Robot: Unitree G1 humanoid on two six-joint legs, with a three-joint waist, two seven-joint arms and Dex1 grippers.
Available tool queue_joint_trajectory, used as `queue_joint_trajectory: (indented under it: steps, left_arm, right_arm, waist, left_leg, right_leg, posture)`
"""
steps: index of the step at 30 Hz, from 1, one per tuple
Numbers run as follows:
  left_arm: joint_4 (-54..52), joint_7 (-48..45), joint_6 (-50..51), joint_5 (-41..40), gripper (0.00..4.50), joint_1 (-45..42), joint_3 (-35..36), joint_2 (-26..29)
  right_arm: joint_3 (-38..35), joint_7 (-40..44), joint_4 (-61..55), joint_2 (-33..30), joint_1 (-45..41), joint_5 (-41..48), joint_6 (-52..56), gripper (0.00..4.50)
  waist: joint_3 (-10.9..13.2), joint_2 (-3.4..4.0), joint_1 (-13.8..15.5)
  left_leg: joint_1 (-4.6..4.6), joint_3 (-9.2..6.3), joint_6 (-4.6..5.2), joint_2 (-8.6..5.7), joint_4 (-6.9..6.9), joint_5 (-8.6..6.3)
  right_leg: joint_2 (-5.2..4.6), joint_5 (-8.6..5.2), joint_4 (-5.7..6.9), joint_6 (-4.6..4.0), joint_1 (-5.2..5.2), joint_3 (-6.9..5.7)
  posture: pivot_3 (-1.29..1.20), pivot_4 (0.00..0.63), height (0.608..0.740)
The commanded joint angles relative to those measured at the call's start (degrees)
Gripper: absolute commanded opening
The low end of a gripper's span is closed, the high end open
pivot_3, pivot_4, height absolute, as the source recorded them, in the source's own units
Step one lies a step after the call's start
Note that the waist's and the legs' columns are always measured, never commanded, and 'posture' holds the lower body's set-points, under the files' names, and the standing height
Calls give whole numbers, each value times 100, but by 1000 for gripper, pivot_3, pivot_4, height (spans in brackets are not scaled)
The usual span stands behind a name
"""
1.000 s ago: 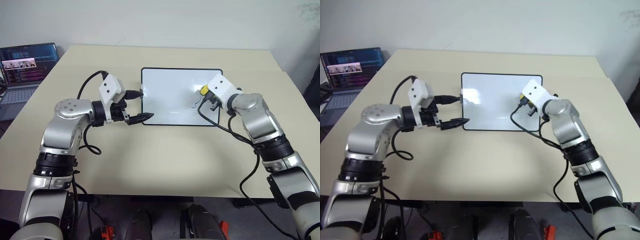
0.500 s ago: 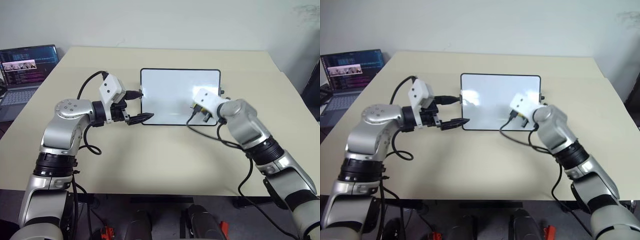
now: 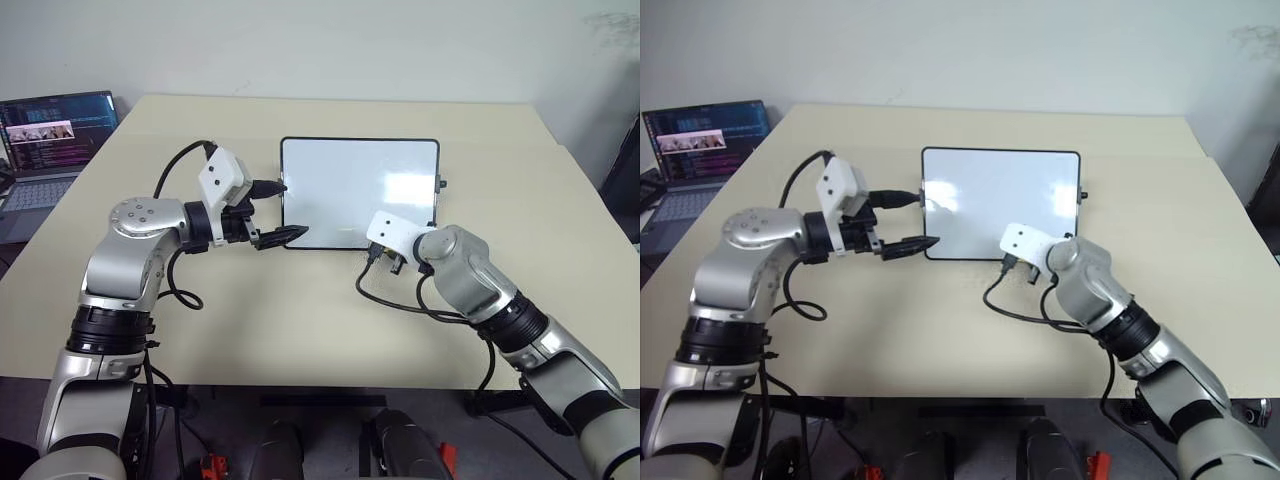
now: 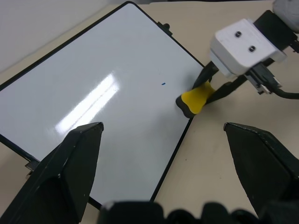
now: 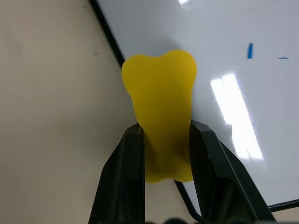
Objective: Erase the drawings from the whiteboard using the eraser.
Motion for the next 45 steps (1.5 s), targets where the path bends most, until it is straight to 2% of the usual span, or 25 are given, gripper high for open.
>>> queue_joint_trajectory:
  steps: [1, 4, 10, 14, 21, 25, 29, 45]
  left_arm:
    - [-121, 31, -82, -42, 4500, -88, 116, 6]
    - [-113, 20, -94, -44, 4500, -89, 108, -4]
    - [-65, 3, -117, -32, 4500, -127, 101, -12]
    - [-33, -13, -131, -25, 4500, -151, 87, -28]
    - [49, -40, -174, 0, 4500, -207, 38, -95]
    - [29, -39, -160, 1, 4500, -197, 36, -128]
    - [23, -44, -159, -1, 4500, -179, 53, -116]
    - [87, -103, -189, -13, 4500, -285, -21, -208]
  right_arm:
    - [-539, -677, 772, -41, -457, -190, -182, 967]
    - [-789, -1175, 1377, 11, -781, -232, -393, 967]
    - [-842, -1288, 1523, 105, -801, -282, -470, 967]
    - [-658, -946, 1090, 93, -584, -247, -331, 967]
    - [177, -113, 85, 326, 40, -247, 65, 967]
    - [428, 73, -104, 384, 200, -356, 152, 967]
    - [350, 22, -2, 343, 149, -427, 130, 967]
    - [-715, -1072, 1041, 121, -552, -539, -1, 967]
  waist:
    - [0, 0, 2]
    - [0, 0, 2]
    - [0, 0, 0]
    - [0, 0, -1]
    - [0, 0, -33]
    - [0, 0, -49]
    - [0, 0, -17]
    - [0, -1, 15]
  left_leg:
    - [0, 0, 0, 0, 1, 1]
    - [0, 0, 0, -1, 3, 10]
    - [0, 1, 0, -1, 1, 13]
    - [1, 1, 0, 0, 0, 13]
    - [2, 0, 1, 4, -5, 12]
    - [3, 0, 0, 6, -3, 12]
    - [2, 0, 0, 5, -3, 12]
    - [1, -1, -8, 4, -1, 31]
  right_leg:
    - [0, 0, 1, 1, 0, 0]
    - [0, 4, 1, 9, 1, 2]
    - [1, 5, -1, 9, 1, 3]
    - [2, 4, 1, 10, 0, 3]
    - [7, 2, -1, 10, -2, 4]
    - [10, -2, 0, 17, -2, 6]
    - [9, -2, -1, 17, -1, 5]
    - [9, 13, -4, 23, -1, 8]
  posture:
    - [0, 150, 740]
    - [0, 150, 740]
    - [0, 150, 740]
    - [0, 150, 740]
    - [0, 150, 740]
    - [0, 150, 740]
    - [0, 150, 740]
    - [0, 150, 740]
